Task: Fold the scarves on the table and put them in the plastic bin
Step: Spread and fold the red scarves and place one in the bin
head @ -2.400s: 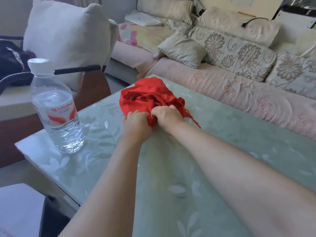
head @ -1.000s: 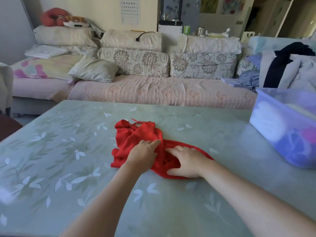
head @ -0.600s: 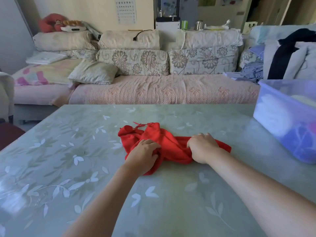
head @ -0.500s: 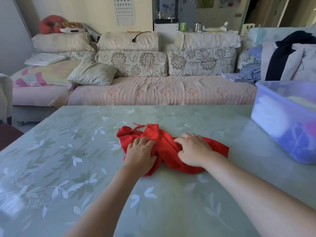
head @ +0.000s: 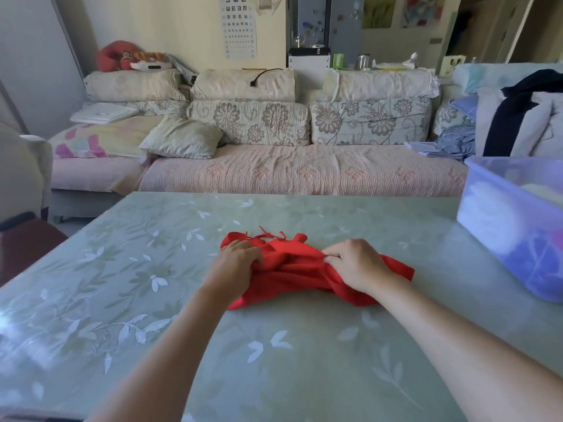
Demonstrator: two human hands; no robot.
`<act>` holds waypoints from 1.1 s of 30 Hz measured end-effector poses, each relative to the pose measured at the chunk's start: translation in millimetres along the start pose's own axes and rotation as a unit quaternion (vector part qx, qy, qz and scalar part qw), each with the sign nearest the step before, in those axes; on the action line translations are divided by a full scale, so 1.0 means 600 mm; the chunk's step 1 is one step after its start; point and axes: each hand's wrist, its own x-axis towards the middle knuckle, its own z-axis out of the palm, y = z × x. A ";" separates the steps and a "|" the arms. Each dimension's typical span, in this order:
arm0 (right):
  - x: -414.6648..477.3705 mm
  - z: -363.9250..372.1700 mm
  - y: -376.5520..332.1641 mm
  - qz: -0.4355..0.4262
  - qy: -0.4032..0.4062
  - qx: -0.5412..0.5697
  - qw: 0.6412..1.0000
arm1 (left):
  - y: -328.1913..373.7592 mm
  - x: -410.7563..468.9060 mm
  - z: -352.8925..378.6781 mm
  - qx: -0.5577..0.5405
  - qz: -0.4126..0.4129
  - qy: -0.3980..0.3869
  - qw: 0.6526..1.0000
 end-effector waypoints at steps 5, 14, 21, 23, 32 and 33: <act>-0.009 -0.021 0.006 0.114 0.080 0.195 0.971 | 0.006 -0.027 -0.028 0.126 -0.127 -0.296 0.938; -0.092 -0.048 -0.113 0.045 -0.366 0.284 0.885 | 0.061 -0.027 -0.050 0.001 0.056 -0.121 0.991; -0.071 -0.045 -0.092 0.151 -0.289 0.061 0.943 | 0.077 -0.052 -0.028 -0.030 0.047 -0.261 0.964; -0.068 -0.036 -0.082 0.161 -0.222 -0.013 0.962 | 0.077 -0.052 -0.034 -0.051 0.029 -0.239 0.969; -0.028 0.027 -0.079 0.166 -0.082 -0.020 0.983 | 0.065 -0.043 -0.056 -0.096 -0.106 -0.228 0.963; -0.023 0.033 -0.081 0.160 -0.069 0.008 0.985 | 0.064 -0.038 -0.044 -0.071 -0.083 -0.170 0.979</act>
